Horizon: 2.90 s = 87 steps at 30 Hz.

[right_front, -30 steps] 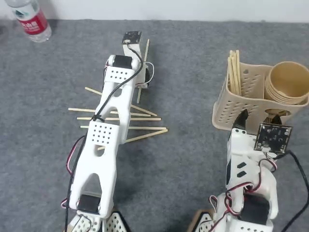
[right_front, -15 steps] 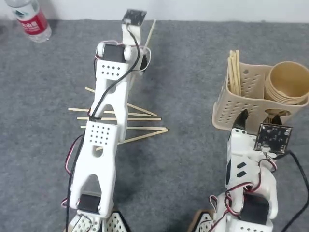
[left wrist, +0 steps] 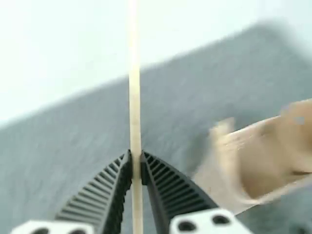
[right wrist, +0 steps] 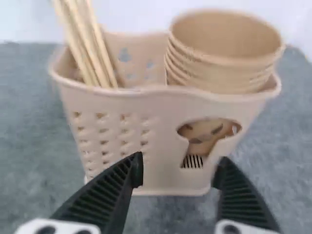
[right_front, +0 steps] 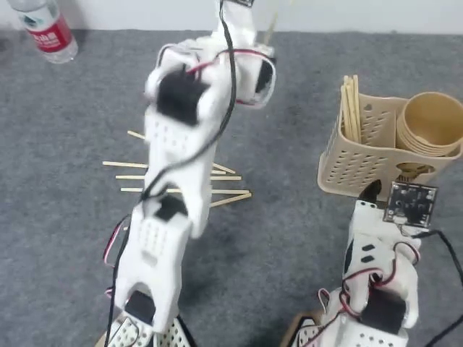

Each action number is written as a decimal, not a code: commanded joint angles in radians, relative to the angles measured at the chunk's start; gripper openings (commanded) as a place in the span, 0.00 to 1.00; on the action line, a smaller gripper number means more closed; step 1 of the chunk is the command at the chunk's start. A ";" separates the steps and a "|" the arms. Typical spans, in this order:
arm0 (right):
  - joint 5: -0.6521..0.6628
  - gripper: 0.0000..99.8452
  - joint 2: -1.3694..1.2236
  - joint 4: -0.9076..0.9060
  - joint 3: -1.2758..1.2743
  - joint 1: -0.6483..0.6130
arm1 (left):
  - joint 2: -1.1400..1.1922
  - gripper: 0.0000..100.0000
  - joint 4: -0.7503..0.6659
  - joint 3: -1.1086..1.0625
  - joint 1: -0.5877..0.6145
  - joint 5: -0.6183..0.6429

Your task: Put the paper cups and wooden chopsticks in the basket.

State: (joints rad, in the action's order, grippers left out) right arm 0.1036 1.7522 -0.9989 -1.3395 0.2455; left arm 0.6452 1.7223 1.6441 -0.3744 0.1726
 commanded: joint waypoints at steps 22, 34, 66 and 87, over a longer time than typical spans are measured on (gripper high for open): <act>0.054 0.06 0.010 -0.074 -0.103 0.015 | -1.155 0.01 -0.017 -0.912 -0.301 -0.014; 0.058 0.06 0.010 -0.044 -0.153 0.021 | -1.728 0.01 -1.254 -2.298 -0.213 0.008; 0.061 0.06 0.010 0.133 -0.284 0.021 | -0.493 0.01 -1.979 -1.816 -0.350 0.083; 0.061 0.06 0.010 0.133 -0.284 0.021 | -0.560 0.01 -1.982 -2.003 -0.399 0.080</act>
State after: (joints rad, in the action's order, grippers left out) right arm 0.1511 1.7522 -0.8899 -1.6295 0.2578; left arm 0.1634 -0.2340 -0.3583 -0.7748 0.2493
